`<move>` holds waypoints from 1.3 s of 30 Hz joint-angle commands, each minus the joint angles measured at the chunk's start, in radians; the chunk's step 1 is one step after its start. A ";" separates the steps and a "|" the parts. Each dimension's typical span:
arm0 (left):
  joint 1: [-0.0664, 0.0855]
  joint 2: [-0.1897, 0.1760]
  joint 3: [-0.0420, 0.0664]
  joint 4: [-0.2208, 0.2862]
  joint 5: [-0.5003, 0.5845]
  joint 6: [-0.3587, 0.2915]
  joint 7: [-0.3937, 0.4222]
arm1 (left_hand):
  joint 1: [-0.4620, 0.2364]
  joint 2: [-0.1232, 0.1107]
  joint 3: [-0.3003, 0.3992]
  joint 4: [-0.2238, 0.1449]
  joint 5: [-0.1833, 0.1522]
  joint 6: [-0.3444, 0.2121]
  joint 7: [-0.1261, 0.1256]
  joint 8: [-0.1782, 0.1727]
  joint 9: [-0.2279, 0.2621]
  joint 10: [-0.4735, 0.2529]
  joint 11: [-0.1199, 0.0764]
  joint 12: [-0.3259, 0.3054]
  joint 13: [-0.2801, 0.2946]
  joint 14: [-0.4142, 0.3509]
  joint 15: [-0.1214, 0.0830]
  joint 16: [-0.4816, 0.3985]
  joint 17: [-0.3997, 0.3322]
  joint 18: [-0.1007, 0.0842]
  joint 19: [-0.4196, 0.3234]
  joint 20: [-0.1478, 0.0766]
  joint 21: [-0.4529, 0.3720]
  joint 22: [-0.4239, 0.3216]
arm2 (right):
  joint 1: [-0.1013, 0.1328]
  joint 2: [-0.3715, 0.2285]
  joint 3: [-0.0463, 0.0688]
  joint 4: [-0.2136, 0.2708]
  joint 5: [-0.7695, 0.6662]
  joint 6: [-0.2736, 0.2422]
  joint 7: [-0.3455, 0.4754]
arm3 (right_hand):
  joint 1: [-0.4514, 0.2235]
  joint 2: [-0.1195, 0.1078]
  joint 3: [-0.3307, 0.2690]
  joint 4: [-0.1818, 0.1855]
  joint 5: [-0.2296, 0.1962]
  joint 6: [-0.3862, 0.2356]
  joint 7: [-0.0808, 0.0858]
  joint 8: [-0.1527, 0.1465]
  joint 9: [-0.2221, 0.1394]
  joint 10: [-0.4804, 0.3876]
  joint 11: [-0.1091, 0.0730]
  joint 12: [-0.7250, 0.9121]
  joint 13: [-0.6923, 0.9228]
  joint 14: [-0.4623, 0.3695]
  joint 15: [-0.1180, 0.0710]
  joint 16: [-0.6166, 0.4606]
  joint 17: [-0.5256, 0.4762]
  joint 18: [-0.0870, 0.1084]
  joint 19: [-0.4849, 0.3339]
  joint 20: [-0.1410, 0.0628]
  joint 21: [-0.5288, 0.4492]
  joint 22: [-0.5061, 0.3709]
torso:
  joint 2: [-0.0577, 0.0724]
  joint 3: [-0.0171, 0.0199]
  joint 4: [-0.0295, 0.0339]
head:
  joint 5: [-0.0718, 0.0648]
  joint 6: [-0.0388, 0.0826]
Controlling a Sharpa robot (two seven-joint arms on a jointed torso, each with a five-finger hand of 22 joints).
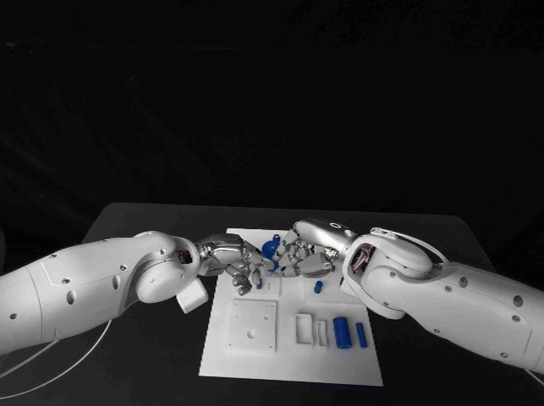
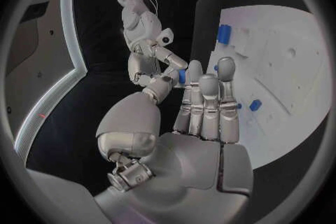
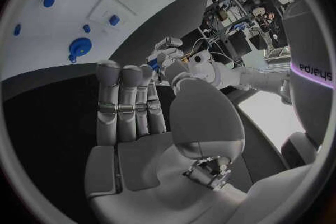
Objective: Assemble the parts on the task board
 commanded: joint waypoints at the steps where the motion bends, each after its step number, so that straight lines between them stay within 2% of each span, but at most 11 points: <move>1: 0.001 0.001 0.001 0.005 0.015 -0.035 0.003 | 0.036 0.024 0.028 -0.039 -0.010 0.031 -0.022 -0.004 -0.007 0.004 -0.001 -0.007 -0.002 0.002 0.004 -0.007 -0.002 0.011 0.007 0.004 -0.007 0.018 | -0.001 0.005 -0.001 0.001 0.003 -0.003 0.004 | -0.005 0.008 -0.009 0.003 -0.003 0.020 -0.016 0.005 0.003 0.006 -0.004 -0.003 0.003 0.002 -0.005 -0.001 0.002 -0.011 0.002 -0.006 0.007 0.009 | 0.000 -0.0006 0.0005 | 0.000 0.000; 31: 0.001 0.010 0.000 0.012 0.014 -0.115 -0.032 | 0.013 0.026 0.037 -0.041 -0.002 0.058 -0.034 0.015 -0.016 0.028 -0.008 -0.008 -0.002 0.013 -0.004 0.004 0.010 0.004 0.018 -0.004 -0.008 0.019 | -0.013 0.021 -0.002 -0.005 -0.009 -0.011 -0.035 | -0.011 0.001 -0.089 0.044 0.007 0.017 -0.018 0.005 0.002 0.016 -0.004 -0.020 0.024 0.007 -0.006 -0.006 0.007 -0.009 0.008 -0.006 0.002 0.012 | 0.000 -0.0003 0.0006 | 0.002 -0.003; 39: 0.001 0.013 0.000 0.016 0.014 -0.128 -0.037 | 0.012 0.022 0.040 -0.042 0.004 0.063 -0.036 0.019 -0.015 0.035 -0.010 -0.010 -0.003 0.016 -0.007 0.004 0.013 0.002 0.020 -0.007 -0.006 0.019 | -0.019 0.030 -0.002 -0.008 -0.021 -0.017 -0.068 | -0.014 -0.003 -0.130 0.079 0.009 0.014 -0.017 0.005 0.001 0.019 -0.003 -0.024 0.026 0.008 -0.005 -0.008 0.007 -0.008 0.009 -0.005 -0.006 0.010 | 0.000 -0.0006 0.0010 | 0.002 -0.002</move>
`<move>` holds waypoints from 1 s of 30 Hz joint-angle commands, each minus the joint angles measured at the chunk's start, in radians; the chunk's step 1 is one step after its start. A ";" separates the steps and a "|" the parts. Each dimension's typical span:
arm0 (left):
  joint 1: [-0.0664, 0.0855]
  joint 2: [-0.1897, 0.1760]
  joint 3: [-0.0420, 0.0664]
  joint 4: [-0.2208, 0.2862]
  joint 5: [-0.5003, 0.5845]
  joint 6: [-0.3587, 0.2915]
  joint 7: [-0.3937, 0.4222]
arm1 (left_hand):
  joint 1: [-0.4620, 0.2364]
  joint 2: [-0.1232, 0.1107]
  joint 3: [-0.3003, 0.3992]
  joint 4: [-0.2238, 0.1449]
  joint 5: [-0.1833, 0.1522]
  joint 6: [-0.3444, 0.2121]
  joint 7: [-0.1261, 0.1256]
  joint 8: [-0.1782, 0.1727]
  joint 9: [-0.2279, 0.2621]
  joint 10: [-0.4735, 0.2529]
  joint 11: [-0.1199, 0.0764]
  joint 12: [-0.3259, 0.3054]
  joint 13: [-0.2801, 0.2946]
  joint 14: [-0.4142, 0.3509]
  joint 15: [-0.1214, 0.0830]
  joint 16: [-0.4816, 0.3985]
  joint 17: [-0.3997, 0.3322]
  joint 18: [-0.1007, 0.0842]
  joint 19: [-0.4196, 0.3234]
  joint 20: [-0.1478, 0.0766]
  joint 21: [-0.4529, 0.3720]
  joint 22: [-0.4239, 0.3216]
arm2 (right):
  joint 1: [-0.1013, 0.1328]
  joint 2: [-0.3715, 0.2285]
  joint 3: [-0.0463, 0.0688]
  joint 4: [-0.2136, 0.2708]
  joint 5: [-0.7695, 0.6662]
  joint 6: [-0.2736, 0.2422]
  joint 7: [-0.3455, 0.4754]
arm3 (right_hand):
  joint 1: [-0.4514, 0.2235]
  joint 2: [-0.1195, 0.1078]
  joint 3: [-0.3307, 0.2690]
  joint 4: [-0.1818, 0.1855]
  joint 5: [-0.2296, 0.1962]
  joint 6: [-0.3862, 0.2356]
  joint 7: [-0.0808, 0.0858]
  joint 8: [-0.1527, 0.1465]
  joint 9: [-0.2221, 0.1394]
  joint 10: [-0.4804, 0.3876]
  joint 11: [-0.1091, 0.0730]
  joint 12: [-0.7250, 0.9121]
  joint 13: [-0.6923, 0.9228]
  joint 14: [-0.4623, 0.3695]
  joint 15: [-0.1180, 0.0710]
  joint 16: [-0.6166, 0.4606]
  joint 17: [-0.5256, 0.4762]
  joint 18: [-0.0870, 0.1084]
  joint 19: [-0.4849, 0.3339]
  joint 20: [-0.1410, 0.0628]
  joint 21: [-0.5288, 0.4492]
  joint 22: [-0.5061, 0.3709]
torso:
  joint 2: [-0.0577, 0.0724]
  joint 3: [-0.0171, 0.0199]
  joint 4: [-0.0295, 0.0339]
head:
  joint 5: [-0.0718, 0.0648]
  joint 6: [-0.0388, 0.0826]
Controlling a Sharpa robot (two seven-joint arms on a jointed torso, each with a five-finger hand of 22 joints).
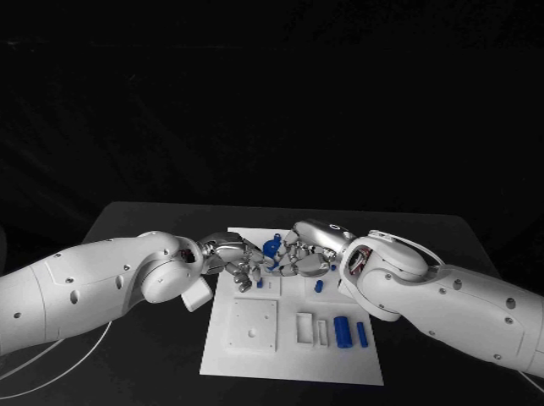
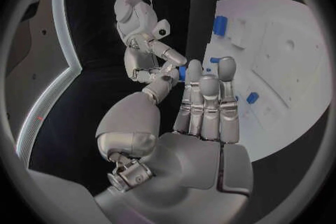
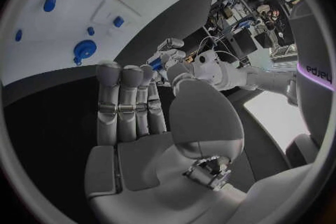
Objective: Assemble the parts on the task board
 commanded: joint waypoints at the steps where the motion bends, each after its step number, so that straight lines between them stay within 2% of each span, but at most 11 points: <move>1: 0.002 0.007 0.003 0.005 0.011 -0.034 0.004 | 0.015 0.019 0.017 -0.010 0.010 0.044 -0.038 0.003 0.004 0.013 -0.005 -0.007 -0.002 0.005 -0.003 0.004 0.002 0.009 0.007 0.000 -0.002 0.019 | -0.005 0.008 -0.002 0.007 -0.015 0.001 -0.012 | 0.001 -0.003 -0.011 0.010 -0.004 -0.003 -0.003 0.003 0.001 0.007 -0.002 -0.005 0.002 0.003 0.000 -0.004 0.001 -0.008 0.005 0.000 -0.005 0.010 | 0.000 -0.0003 0.0008 | 0.000 0.001; 4: 0.002 0.008 0.002 0.007 0.009 -0.035 0.002 | 0.016 0.019 0.018 -0.010 0.011 0.045 -0.038 0.003 0.004 0.014 -0.005 -0.007 -0.002 0.005 -0.004 0.003 0.003 0.009 0.007 0.000 -0.002 0.019 | -0.007 0.010 -0.002 0.007 -0.017 -0.004 -0.020 | 0.002 -0.003 -0.012 0.011 -0.004 -0.004 -0.003 0.003 0.001 0.007 -0.002 -0.005 0.002 0.003 0.000 -0.004 0.001 -0.008 0.005 0.000 -0.006 0.010 | 0.000 -0.0005 0.0011 | 0.001 0.000; 5: 0.002 0.008 0.002 0.007 0.008 -0.035 0.002 | 0.016 0.018 0.018 -0.010 0.011 0.045 -0.038 0.004 0.004 0.014 -0.005 -0.007 -0.002 0.006 -0.004 0.003 0.003 0.009 0.007 0.000 -0.002 0.019 | -0.007 0.010 -0.002 0.007 -0.018 -0.006 -0.022 | 0.015 -0.006 -0.020 0.031 -0.006 -0.006 -0.002 0.003 0.001 0.008 -0.001 -0.008 0.002 0.003 0.000 -0.005 0.003 -0.008 0.007 0.000 -0.013 0.008 | 0.000 -0.0005 0.0007 | 0.001 0.000; 13: 0.002 0.009 0.002 0.011 -0.013 -0.055 -0.013 | 0.023 0.012 0.020 -0.010 0.022 0.054 -0.041 0.005 0.004 0.024 -0.008 -0.007 -0.001 0.013 -0.007 0.004 0.009 0.008 0.011 -0.003 0.004 0.020 | -0.009 0.010 -0.002 0.003 -0.021 -0.027 -0.034 | 0.014 -0.008 -0.018 0.032 -0.010 -0.011 0.001 0.003 0.001 0.004 0.000 -0.010 0.002 0.001 0.001 -0.007 0.001 -0.007 0.005 0.000 -0.023 0.006 | 0.000 -0.0001 0.0000 | 0.002 0.001; 16: 0.002 0.010 0.002 0.012 -0.028 -0.077 -0.025 | 0.025 0.006 0.022 -0.010 0.030 0.061 -0.044 0.006 0.005 0.031 -0.011 -0.006 0.000 0.024 -0.009 0.008 0.019 0.007 0.016 -0.005 0.009 0.020 | -0.009 0.009 -0.002 0.000 -0.021 -0.040 -0.036 | 0.013 -0.014 -0.018 0.035 -0.010 -0.025 0.006 0.002 0.000 -0.003 0.004 -0.013 0.000 -0.004 0.004 -0.010 0.000 -0.006 0.002 0.002 -0.038 0.001 | 0.000 0.0001 -0.0002 | 0.002 0.001; 20: 0.002 0.011 0.001 0.012 -0.064 -0.113 -0.051 | 0.025 -0.003 0.028 -0.010 0.044 0.074 -0.048 0.006 0.006 0.045 -0.016 -0.007 -0.001 0.044 -0.013 0.015 0.042 0.005 0.022 -0.010 0.021 0.020 | -0.009 0.004 -0.002 -0.002 -0.016 -0.063 -0.039 | 0.004 -0.033 -0.029 0.046 0.001 -0.089 0.029 0.002 -0.002 -0.020 0.017 -0.016 -0.002 -0.016 0.013 -0.017 -0.004 -0.002 -0.005 0.009 -0.056 -0.005 | 0.000 0.0006 0.0001 | 0.003 0.002; 22: 0.002 0.012 0.001 0.011 -0.087 -0.129 -0.069 | 0.025 -0.007 0.031 -0.010 0.049 0.080 -0.050 0.003 0.007 0.051 -0.018 -0.010 -0.001 0.052 -0.015 0.015 0.050 0.004 0.023 -0.012 0.026 0.020 | -0.009 -0.001 -0.002 -0.003 -0.010 -0.076 -0.036 | 0.005 -0.045 -0.051 0.053 0.016 -0.155 0.048 0.004 -0.001 -0.027 0.028 -0.018 -0.008 -0.022 0.021 -0.020 -0.007 0.003 -0.010 0.017 -0.072 -0.010 | -0.001 0.0006 0.0000 | 0.003 0.002; 23: 0.002 0.013 0.000 0.010 -0.101 -0.137 -0.080 | 0.025 -0.008 0.032 -0.010 0.051 0.083 -0.051 0.003 0.008 0.054 -0.019 -0.009 -0.001 0.057 -0.016 0.016 0.055 0.004 0.025 -0.013 0.029 0.020 | -0.009 -0.004 -0.002 -0.002 -0.006 -0.082 -0.034 | 0.009 -0.054 -0.064 0.053 0.021 -0.211 0.063 0.004 -0.003 -0.031 0.037 -0.020 -0.011 -0.026 0.026 -0.022 -0.008 0.005 -0.012 0.020 -0.075 -0.010 | -0.001 0.0005 0.0000 | 0.003 0.003; 25: 0.002 0.016 0.000 0.008 -0.131 -0.154 -0.109 | 0.025 -0.012 0.034 -0.010 0.054 0.087 -0.052 0.001 0.009 0.059 -0.021 -0.011 0.000 0.065 -0.017 0.017 0.064 0.003 0.027 -0.014 0.035 0.020 | -0.009 -0.013 -0.002 -0.001 0.000 -0.091 -0.029 | 0.024 -0.057 -0.095 0.064 0.032 -0.245 0.070 0.004 -0.003 -0.037 0.042 -0.019 -0.020 -0.031 0.032 -0.023 -0.013 0.015 -0.017 0.029 -0.094 -0.016 | -0.001 0.0006 -0.0001 | 0.004 0.002; 28: 0.002 0.022 0.000 0.002 -0.196 -0.183 -0.168 | 0.025 -0.017 0.036 -0.010 0.059 0.095 -0.055 0.000 0.012 0.067 -0.026 -0.008 0.002 0.082 -0.020 0.027 0.084 0.001 0.022 -0.016 0.037 0.020 | -0.009 -0.034 -0.002 0.005 0.012 -0.099 -0.016 | 0.052 -0.062 -0.126 0.089 0.051 -0.257 0.073 0.003 -0.003 -0.044 0.045 -0.014 -0.037 -0.037 0.036 -0.023 -0.024 0.021 -0.025 0.035 -0.122 -0.026 | -0.001 0.0010 -0.0004 | 0.005 0.002; 30: 0.002 0.026 0.000 -0.004 -0.232 -0.196 -0.200 | 0.022 -0.022 0.038 -0.010 0.065 0.103 -0.057 -0.004 0.014 0.076 -0.029 -0.007 0.004 0.095 -0.022 0.032 0.100 0.000 0.024 -0.019 0.040 0.019 | -0.009 -0.048 0.000 0.008 0.018 -0.100 -0.010 | 0.061 -0.064 -0.127 0.087 0.068 -0.257 0.073 0.003 -0.003 -0.044 0.045 -0.013 -0.040 -0.038 0.035 -0.022 -0.026 0.021 -0.024 0.035 -0.123 -0.026 | -0.001 0.0013 -0.0004 | 0.006 0.002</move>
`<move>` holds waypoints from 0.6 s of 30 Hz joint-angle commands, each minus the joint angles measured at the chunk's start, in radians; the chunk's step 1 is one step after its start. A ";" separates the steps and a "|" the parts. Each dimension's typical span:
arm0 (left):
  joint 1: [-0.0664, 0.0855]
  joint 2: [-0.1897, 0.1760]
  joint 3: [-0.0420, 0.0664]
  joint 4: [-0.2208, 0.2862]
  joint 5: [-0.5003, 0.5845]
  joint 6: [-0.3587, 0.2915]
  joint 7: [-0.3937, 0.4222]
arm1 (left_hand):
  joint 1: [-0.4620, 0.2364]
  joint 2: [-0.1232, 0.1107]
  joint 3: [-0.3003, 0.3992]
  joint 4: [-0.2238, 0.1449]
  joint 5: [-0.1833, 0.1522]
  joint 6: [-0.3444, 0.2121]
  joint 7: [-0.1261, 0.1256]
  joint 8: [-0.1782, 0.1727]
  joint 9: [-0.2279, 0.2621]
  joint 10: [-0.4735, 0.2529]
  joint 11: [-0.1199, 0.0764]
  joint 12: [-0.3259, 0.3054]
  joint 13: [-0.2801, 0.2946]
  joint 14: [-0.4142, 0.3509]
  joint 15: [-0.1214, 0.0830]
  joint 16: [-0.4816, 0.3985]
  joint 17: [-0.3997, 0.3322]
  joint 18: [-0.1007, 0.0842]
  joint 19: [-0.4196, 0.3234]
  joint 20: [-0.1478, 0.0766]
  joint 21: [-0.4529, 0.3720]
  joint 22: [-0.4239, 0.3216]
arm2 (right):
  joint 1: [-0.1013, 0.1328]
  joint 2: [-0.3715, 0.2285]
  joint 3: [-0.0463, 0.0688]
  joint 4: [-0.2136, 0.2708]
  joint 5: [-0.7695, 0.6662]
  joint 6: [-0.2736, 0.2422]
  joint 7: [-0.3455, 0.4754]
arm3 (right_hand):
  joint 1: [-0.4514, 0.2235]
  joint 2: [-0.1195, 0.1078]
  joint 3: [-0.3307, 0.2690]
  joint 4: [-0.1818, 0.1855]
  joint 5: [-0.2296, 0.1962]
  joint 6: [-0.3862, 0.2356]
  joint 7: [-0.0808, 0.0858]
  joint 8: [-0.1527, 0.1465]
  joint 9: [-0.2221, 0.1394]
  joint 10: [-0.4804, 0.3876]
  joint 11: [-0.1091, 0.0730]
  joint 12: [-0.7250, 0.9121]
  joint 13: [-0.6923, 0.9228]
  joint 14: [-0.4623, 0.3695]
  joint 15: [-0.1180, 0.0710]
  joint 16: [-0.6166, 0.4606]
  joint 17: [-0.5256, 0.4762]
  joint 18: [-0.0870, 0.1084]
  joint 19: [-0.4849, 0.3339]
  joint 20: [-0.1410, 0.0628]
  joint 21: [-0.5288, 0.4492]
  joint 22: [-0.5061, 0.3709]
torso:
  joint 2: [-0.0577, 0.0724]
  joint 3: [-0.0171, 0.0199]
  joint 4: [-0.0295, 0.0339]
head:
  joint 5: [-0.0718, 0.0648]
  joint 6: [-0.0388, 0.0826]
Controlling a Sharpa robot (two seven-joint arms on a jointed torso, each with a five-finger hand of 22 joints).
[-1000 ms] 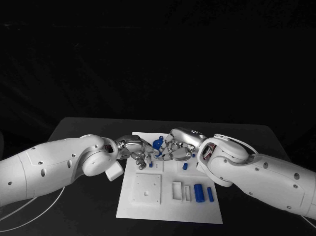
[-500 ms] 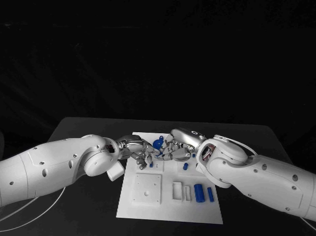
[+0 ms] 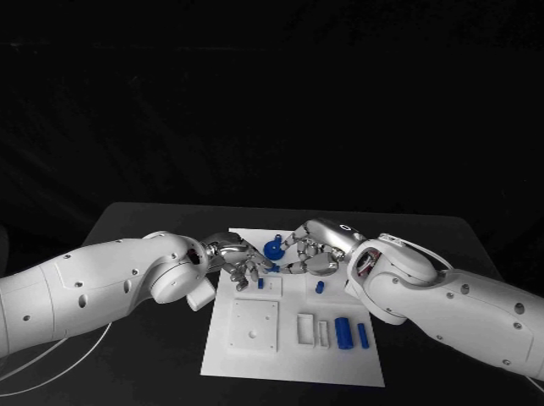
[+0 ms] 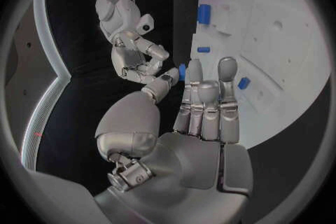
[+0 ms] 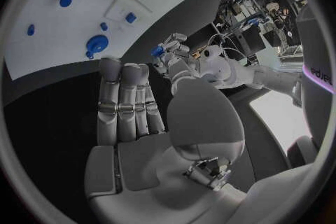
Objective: Assemble the parts on the task board
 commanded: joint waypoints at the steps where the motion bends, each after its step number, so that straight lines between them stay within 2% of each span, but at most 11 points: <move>1: 0.001 0.009 0.000 -0.008 -0.140 -0.074 -0.120 | 0.004 -0.006 0.039 -0.012 0.033 0.083 -0.074 -0.006 0.012 0.056 -0.043 -0.004 0.002 0.033 -0.020 0.007 0.015 0.015 0.004 -0.006 0.006 0.019 | -0.001 -0.023 0.004 0.007 0.025 -0.032 0.027 | 0.016 0.000 -0.005 -0.004 0.016 -0.005 -0.001 -0.002 -0.001 -0.004 0.005 0.002 -0.004 -0.005 0.003 -0.006 -0.003 0.013 0.000 0.004 -0.005 -0.002 | -0.001 0.0010 -0.0005 | 0.002 -0.002; 5: 0.001 0.022 0.000 -0.028 -0.240 -0.087 -0.193 | 0.001 -0.015 0.044 -0.012 0.042 0.096 -0.077 -0.011 0.016 0.069 -0.047 -0.006 0.004 0.051 -0.024 0.012 0.032 0.012 0.010 -0.010 0.011 0.019 | -0.001 -0.063 0.022 0.003 0.057 -0.024 0.032 | 0.026 0.002 0.003 -0.012 0.054 -0.001 -0.001 -0.002 -0.001 -0.004 0.003 0.003 -0.010 -0.005 0.001 -0.003 -0.005 0.012 0.001 0.003 -0.001 0.000 | -0.001 0.0004 -0.0026 | 0.006 -0.002; 8: 0.002 0.032 0.000 -0.044 -0.299 -0.090 -0.235 | 0.000 -0.025 0.053 -0.012 0.046 0.110 -0.081 -0.029 0.044 0.084 -0.051 -0.019 0.004 0.066 -0.028 0.008 0.050 0.009 0.014 -0.014 0.015 0.018 | -0.001 -0.084 0.041 -0.011 0.078 -0.027 0.033 | 0.028 0.004 0.007 -0.015 0.065 0.003 -0.002 -0.002 -0.001 -0.004 0.002 0.004 -0.013 -0.005 0.001 -0.002 -0.006 0.012 0.002 0.003 0.001 0.001 | -0.001 0.0006 -0.0033 | 0.008 -0.003; 10: 0.002 0.043 -0.001 -0.058 -0.352 -0.087 -0.265 | -0.001 -0.028 0.057 -0.013 0.052 0.121 -0.082 -0.046 0.063 0.091 -0.052 -0.023 0.008 0.074 -0.029 0.007 0.063 0.008 0.017 -0.016 0.018 0.019 | -0.001 -0.095 0.058 -0.028 0.097 -0.034 0.034 | 0.026 0.004 0.012 -0.018 0.072 0.004 -0.002 -0.002 -0.001 -0.002 0.001 0.005 -0.016 -0.005 0.000 -0.001 -0.007 0.011 0.003 0.002 0.003 0.002 | -0.001 0.0018 -0.0044 | 0.012 -0.005; 13: 0.003 0.064 -0.002 -0.082 -0.444 -0.072 -0.311 | -0.002 -0.034 0.062 -0.012 0.062 0.134 -0.084 -0.063 0.076 0.101 -0.054 -0.030 0.011 0.084 -0.030 0.007 0.078 0.008 0.020 -0.017 0.021 0.019 | -0.001 -0.105 0.095 -0.058 0.133 -0.053 0.036 | 0.022 0.004 0.015 -0.018 0.083 0.005 -0.002 -0.002 -0.001 -0.002 0.001 0.006 -0.018 -0.005 0.000 0.000 -0.008 0.011 0.004 0.001 0.006 0.003 | -0.003 0.0041 -0.0035 | 0.015 -0.011; 15: 0.004 0.074 -0.002 -0.091 -0.479 -0.062 -0.328 | -0.003 -0.040 0.066 -0.013 0.079 0.141 -0.086 -0.069 0.082 0.106 -0.056 -0.032 0.013 0.090 -0.031 0.009 0.088 0.008 0.023 -0.018 0.024 0.019 | 0.000 -0.107 0.111 -0.069 0.148 -0.061 0.037 | 0.021 0.005 0.017 -0.018 0.093 0.007 -0.003 -0.002 -0.001 0.000 0.000 0.007 -0.019 -0.004 -0.001 0.001 -0.008 0.011 0.005 0.001 0.009 0.004 | -0.002 0.0035 -0.0027 | 0.016 -0.014; 16: 0.004 0.084 -0.003 -0.099 -0.512 -0.046 -0.345 | -0.005 -0.049 0.071 -0.013 0.121 0.148 -0.087 -0.069 0.086 0.111 -0.058 -0.031 0.014 0.098 -0.031 0.017 0.106 0.008 0.023 -0.018 0.026 0.020 | 0.001 -0.109 0.126 -0.079 0.161 -0.067 0.035 | 0.019 0.007 0.020 -0.017 0.092 0.007 -0.003 -0.002 -0.001 0.000 0.000 0.007 -0.020 -0.003 -0.001 0.002 -0.008 0.011 0.006 0.001 0.010 0.004 | -0.003 0.0036 -0.0027 | 0.015 -0.016; 17: 0.005 0.091 -0.004 -0.105 -0.533 -0.035 -0.355 | -0.008 -0.055 0.075 -0.014 0.145 0.156 -0.090 -0.069 0.091 0.118 -0.060 -0.031 0.015 0.107 -0.032 0.027 0.126 0.008 0.023 -0.018 0.027 0.020 | 0.002 -0.110 0.136 -0.087 0.168 -0.068 0.033 | 0.015 0.008 0.021 -0.016 0.085 0.007 -0.003 -0.002 -0.001 0.001 0.000 0.007 -0.022 -0.003 -0.001 0.002 -0.009 0.011 0.006 0.000 0.010 0.004 | -0.002 0.0025 -0.0027 | 0.016 -0.017; 18: 0.006 0.093 -0.004 -0.106 -0.537 -0.033 -0.356 | -0.009 -0.056 0.076 -0.014 0.149 0.158 -0.091 -0.069 0.093 0.120 -0.061 -0.031 0.015 0.109 -0.032 0.029 0.131 0.008 0.023 -0.019 0.028 0.021 | 0.003 -0.110 0.137 -0.088 0.169 -0.068 0.033 | 0.015 0.009 0.021 -0.016 0.083 0.007 -0.003 -0.002 -0.001 0.001 0.000 0.008 -0.022 -0.003 -0.001 0.002 -0.009 0.010 0.006 0.000 0.010 0.004 | -0.002 0.0027 -0.0027 | 0.016 -0.017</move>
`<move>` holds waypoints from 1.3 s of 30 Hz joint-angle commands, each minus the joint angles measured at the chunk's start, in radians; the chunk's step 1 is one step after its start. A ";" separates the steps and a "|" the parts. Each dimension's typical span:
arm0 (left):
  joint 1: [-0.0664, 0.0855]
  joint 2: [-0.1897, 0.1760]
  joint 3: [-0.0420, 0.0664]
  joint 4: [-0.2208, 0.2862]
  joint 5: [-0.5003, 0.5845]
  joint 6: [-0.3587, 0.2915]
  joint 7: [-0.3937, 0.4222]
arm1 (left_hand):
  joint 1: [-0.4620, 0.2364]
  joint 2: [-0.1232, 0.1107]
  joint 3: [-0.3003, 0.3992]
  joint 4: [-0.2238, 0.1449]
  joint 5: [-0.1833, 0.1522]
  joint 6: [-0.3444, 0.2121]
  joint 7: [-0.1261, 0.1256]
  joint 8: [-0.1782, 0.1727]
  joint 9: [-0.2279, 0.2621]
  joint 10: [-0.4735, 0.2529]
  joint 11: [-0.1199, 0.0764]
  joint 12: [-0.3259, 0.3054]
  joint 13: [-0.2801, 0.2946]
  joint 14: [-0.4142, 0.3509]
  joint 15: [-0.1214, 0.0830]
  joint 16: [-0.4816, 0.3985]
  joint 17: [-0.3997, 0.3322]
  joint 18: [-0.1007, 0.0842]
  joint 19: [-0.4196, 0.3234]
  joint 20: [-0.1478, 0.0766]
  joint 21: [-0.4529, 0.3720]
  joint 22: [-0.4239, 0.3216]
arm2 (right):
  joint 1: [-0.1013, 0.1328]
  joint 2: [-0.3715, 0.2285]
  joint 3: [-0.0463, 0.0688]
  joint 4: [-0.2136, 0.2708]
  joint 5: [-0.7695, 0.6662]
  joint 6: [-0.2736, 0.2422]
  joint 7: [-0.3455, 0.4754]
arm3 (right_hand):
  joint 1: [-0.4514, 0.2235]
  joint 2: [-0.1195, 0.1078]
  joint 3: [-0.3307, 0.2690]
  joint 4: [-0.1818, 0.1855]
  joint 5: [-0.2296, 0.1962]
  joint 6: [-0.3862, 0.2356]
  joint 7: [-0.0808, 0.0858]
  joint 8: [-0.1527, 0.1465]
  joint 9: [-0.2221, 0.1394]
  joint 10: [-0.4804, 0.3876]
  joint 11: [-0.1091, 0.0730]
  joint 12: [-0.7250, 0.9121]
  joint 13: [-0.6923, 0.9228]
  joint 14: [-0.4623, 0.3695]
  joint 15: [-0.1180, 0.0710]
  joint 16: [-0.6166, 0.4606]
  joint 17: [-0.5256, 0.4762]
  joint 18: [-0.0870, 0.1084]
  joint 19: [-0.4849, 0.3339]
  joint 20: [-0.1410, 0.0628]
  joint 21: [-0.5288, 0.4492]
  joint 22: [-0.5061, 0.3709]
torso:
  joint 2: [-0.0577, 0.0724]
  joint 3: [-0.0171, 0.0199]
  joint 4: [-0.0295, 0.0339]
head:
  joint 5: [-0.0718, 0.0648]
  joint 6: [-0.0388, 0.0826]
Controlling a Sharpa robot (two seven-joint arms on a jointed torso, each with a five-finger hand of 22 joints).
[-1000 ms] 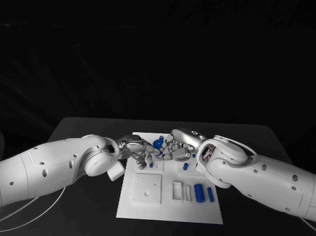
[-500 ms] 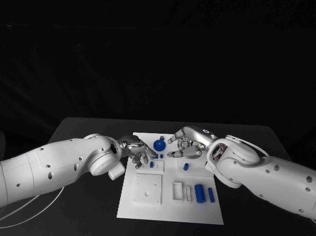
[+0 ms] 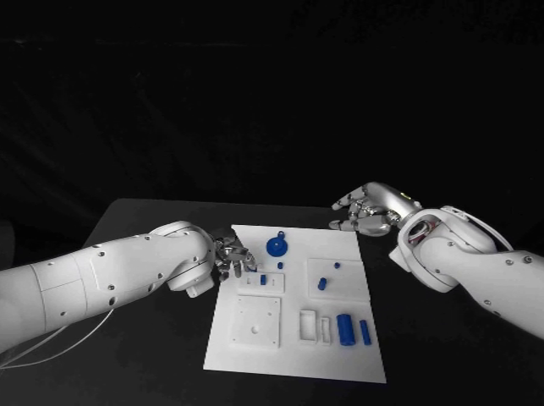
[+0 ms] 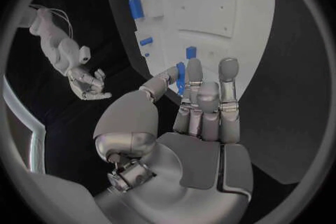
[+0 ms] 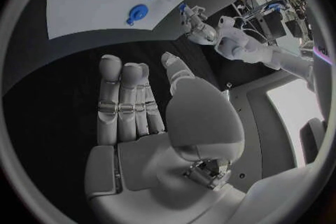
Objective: Assemble the parts on the task board
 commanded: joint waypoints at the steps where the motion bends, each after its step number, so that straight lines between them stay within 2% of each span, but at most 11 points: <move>1: 0.004 0.021 -0.003 -0.015 -0.177 0.040 -0.095 | -0.009 -0.015 0.084 -0.014 0.044 0.114 -0.098 -0.011 0.103 0.077 -0.062 -0.011 0.002 0.055 -0.038 0.015 0.035 0.014 0.002 -0.002 0.009 0.021 | 0.006 -0.002 0.019 -0.021 0.070 -0.032 0.010 | -0.006 0.006 0.006 0.005 -0.011 0.007 -0.003 -0.002 -0.001 0.000 0.000 0.006 -0.003 -0.004 -0.001 0.002 -0.001 0.004 0.006 0.001 0.002 0.001 | 0.001 -0.0016 0.0006 | 0.002 -0.006; 5: 0.010 0.050 -0.015 -0.039 -0.236 0.057 -0.118 | -0.012 -0.021 0.096 -0.016 0.048 0.136 -0.100 -0.063 0.160 0.089 -0.065 -0.027 0.015 0.066 -0.039 0.005 0.062 0.015 0.002 -0.004 0.024 0.020 | 0.016 0.000 0.037 -0.044 0.083 -0.036 0.005 | -0.007 0.008 0.007 0.005 -0.012 0.008 -0.003 -0.002 -0.001 0.000 0.000 0.006 -0.003 -0.004 -0.001 0.002 -0.002 0.003 0.006 0.001 0.002 0.001 | 0.003 -0.0020 -0.0011 | 0.002 -0.010; 7: 0.012 0.065 -0.020 -0.054 -0.252 0.064 -0.127 | -0.015 -0.023 0.101 -0.014 0.051 0.145 -0.102 -0.077 0.177 0.096 -0.066 -0.028 0.021 0.076 -0.042 0.005 0.074 0.016 0.007 -0.006 0.030 0.020 | 0.019 0.003 0.044 -0.053 0.088 -0.037 0.003 | -0.007 0.008 0.009 0.005 -0.012 0.008 -0.003 -0.002 -0.001 0.000 0.000 0.007 -0.004 -0.004 -0.001 0.003 -0.002 0.003 0.006 0.001 0.004 0.001 | 0.003 -0.0020 -0.0004 | 0.002 -0.012; 13: 0.013 0.099 -0.035 -0.094 -0.252 0.105 -0.149 | -0.017 -0.026 0.112 -0.014 0.058 0.160 -0.103 -0.113 0.226 0.100 -0.068 -0.028 0.047 0.087 -0.043 0.011 0.108 0.013 0.002 -0.008 0.050 0.020 | 0.027 0.017 0.056 -0.080 0.107 -0.045 0.003 | -0.010 0.008 0.013 0.006 -0.012 0.010 -0.003 -0.002 -0.001 0.001 0.000 0.009 -0.005 -0.003 -0.001 0.004 -0.003 0.003 0.007 0.000 0.003 0.002 | 0.003 -0.0026 0.0018 | 0.002 -0.018; 16: 0.013 0.113 -0.040 -0.113 -0.249 0.121 -0.154 | -0.017 -0.027 0.112 -0.014 0.059 0.164 -0.103 -0.126 0.239 0.100 -0.069 -0.029 0.055 0.087 -0.044 0.010 0.111 0.013 0.000 -0.008 0.056 0.019 | 0.031 0.024 0.058 -0.089 0.114 -0.048 0.004 | -0.013 0.009 0.015 0.007 -0.015 0.010 -0.003 -0.002 -0.001 0.000 0.000 0.009 -0.006 -0.003 -0.001 0.004 -0.003 0.003 0.006 0.000 0.003 0.002 | 0.003 -0.0034 0.0010 | 0.003 -0.020; 21: 0.013 0.135 -0.052 -0.139 -0.245 0.137 -0.156 | -0.017 -0.027 0.112 -0.014 0.061 0.166 -0.103 -0.128 0.242 0.101 -0.069 -0.028 0.057 0.090 -0.044 0.013 0.116 0.013 0.001 -0.008 0.058 0.019 | 0.033 0.033 0.059 -0.097 0.120 -0.050 0.006 | -0.015 0.010 0.016 0.009 -0.014 0.010 -0.003 -0.002 -0.001 0.000 0.000 0.011 -0.007 -0.003 -0.002 0.005 -0.004 0.003 0.007 0.000 0.005 0.002 | 0.003 -0.0041 0.0002 | 0.005 -0.026; 29: 0.009 0.153 -0.066 -0.152 -0.236 0.147 -0.150 | -0.018 -0.027 0.113 -0.014 0.061 0.167 -0.103 -0.131 0.249 0.102 -0.069 -0.029 0.060 0.090 -0.044 0.013 0.117 0.014 0.000 -0.009 0.061 0.019 | 0.034 0.042 0.059 -0.102 0.124 -0.048 0.006 | -0.016 0.009 0.019 0.009 -0.015 0.012 -0.004 -0.002 -0.001 0.001 -0.001 0.013 -0.008 -0.002 -0.002 0.006 -0.004 0.003 0.008 0.000 0.008 0.004 | 0.003 -0.0039 0.0010 | 0.005 -0.029; 39: 0.004 0.156 -0.071 -0.154 -0.239 0.145 -0.143 | -0.018 -0.027 0.113 -0.014 0.061 0.167 -0.103 -0.134 0.252 0.101 -0.069 -0.029 0.061 0.090 -0.044 0.012 0.117 0.014 0.000 -0.009 0.062 0.019 | 0.034 0.045 0.059 -0.106 0.127 -0.045 0.005 | -0.020 0.011 0.021 0.011 -0.013 0.013 -0.004 -0.002 -0.001 0.002 -0.001 0.014 -0.010 -0.002 -0.002 0.007 -0.005 0.003 0.009 -0.001 0.010 0.005 | 0.002 -0.0031 0.0015 | 0.001 -0.032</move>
